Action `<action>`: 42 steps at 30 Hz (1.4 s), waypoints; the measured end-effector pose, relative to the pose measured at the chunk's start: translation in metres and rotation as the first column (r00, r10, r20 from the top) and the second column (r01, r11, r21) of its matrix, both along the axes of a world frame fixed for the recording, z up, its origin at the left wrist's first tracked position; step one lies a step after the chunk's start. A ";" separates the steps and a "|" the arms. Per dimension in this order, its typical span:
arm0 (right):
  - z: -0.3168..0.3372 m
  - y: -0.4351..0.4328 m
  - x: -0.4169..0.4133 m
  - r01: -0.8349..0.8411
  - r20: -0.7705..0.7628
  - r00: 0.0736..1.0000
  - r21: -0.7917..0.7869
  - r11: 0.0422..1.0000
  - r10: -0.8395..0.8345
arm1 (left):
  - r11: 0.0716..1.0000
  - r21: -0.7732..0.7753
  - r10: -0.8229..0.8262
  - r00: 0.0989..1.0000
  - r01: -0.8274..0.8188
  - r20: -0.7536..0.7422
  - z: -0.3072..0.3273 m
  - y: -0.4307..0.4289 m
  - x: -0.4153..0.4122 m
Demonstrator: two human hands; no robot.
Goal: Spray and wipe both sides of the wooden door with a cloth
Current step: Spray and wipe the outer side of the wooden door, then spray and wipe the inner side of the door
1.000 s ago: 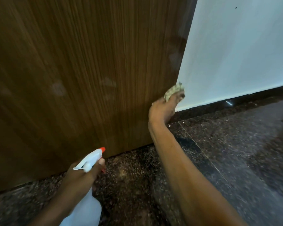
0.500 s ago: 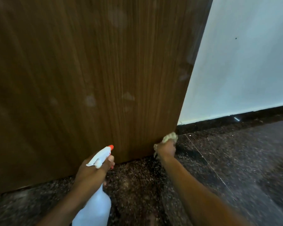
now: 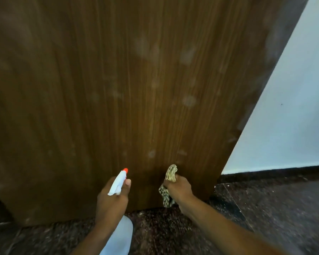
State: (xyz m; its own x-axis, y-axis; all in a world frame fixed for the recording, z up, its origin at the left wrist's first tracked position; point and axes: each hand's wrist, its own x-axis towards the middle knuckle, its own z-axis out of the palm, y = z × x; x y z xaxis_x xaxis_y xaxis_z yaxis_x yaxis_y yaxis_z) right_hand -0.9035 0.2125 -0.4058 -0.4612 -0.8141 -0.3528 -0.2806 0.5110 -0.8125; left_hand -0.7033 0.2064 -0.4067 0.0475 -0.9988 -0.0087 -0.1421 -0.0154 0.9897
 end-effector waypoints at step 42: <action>0.723 0.041 -0.126 -0.317 -0.754 0.569 0.168 0.933 0.329 | 0.977 0.188 0.107 0.994 -0.101 -0.020 0.677 0.102 -0.048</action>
State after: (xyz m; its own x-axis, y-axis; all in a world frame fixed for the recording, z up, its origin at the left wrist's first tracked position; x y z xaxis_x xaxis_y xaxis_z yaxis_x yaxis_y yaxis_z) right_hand -1.0291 0.2535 0.3174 -0.2722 -0.9621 -0.0135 -0.9381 0.2685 -0.2188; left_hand -0.7513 0.3081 0.2704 0.1479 -0.9691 -0.1976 -0.1002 -0.2134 0.9718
